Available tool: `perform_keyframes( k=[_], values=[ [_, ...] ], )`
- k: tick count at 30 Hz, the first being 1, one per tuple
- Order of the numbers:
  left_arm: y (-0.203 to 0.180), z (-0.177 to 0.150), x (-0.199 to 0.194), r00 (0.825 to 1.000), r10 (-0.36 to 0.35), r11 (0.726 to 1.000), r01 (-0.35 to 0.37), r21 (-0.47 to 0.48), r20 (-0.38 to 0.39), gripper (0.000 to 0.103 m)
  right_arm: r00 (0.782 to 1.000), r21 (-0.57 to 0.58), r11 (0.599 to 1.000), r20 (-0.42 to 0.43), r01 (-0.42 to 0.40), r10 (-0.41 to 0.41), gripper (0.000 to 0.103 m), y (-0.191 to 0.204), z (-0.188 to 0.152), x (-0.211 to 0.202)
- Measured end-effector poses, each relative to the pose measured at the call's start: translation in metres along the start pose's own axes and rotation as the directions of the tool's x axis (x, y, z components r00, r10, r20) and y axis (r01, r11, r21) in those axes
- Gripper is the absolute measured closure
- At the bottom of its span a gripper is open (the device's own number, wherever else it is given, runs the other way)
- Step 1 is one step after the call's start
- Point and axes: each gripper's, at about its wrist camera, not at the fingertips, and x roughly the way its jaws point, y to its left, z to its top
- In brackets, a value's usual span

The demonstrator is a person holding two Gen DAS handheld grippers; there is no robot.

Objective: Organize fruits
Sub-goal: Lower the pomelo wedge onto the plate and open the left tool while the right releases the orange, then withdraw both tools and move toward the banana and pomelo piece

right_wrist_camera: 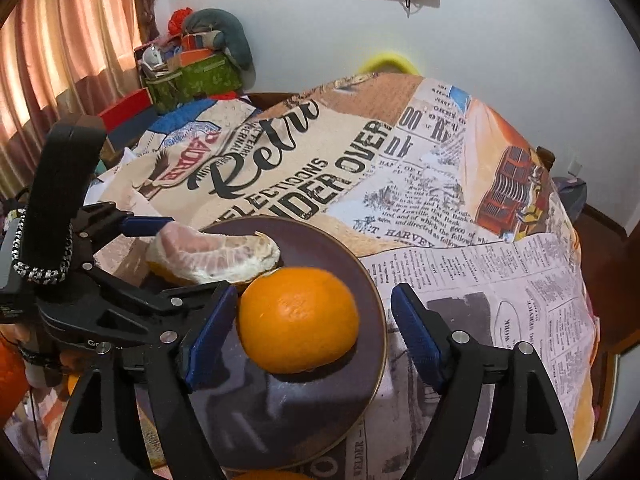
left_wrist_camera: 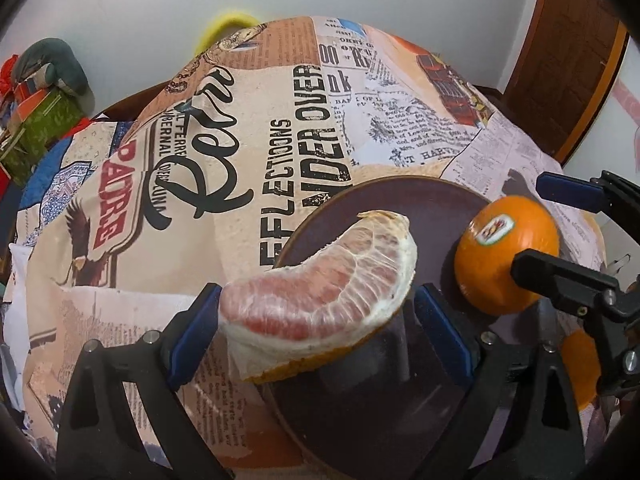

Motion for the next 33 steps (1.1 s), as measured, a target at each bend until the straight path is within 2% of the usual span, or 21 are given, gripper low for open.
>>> perform_keyframes(
  k=[8, 13, 19, 26, 33],
  values=[
    [0.004, -0.002, -0.045, 0.997, 0.001, 0.999, 0.001, -0.032, 0.076, 0.007, 0.997, 0.006, 0.999, 0.059, 0.039, -0.039, 0.026, 0.007, 0.001, -0.032],
    [0.000, -0.008, -0.087, 0.988, 0.009, 0.999, -0.002, -0.041, 0.156, 0.007, 0.994, 0.027, 0.999, 0.101, 0.047, -0.049, 0.026, 0.015, -0.006, -0.060],
    [-0.008, -0.027, -0.132, 0.977, 0.017, 0.999, -0.011, -0.030, 0.211, 0.007, 0.989, 0.038, 0.997, 0.133, 0.064, -0.069, 0.025, 0.028, -0.019, -0.092],
    [-0.011, -0.060, -0.166, 0.972, 0.010, 0.999, -0.001, -0.038, 0.234, 0.007, 0.983, 0.051, 0.994, 0.148, 0.098, -0.105, 0.024, 0.044, -0.043, -0.122],
    [-0.017, -0.096, -0.178, 0.977, -0.002, 1.000, 0.006, -0.020, 0.212, 0.007, 0.986, 0.083, 0.992, 0.126, 0.099, -0.109, 0.023, 0.059, -0.071, -0.133]
  ],
)
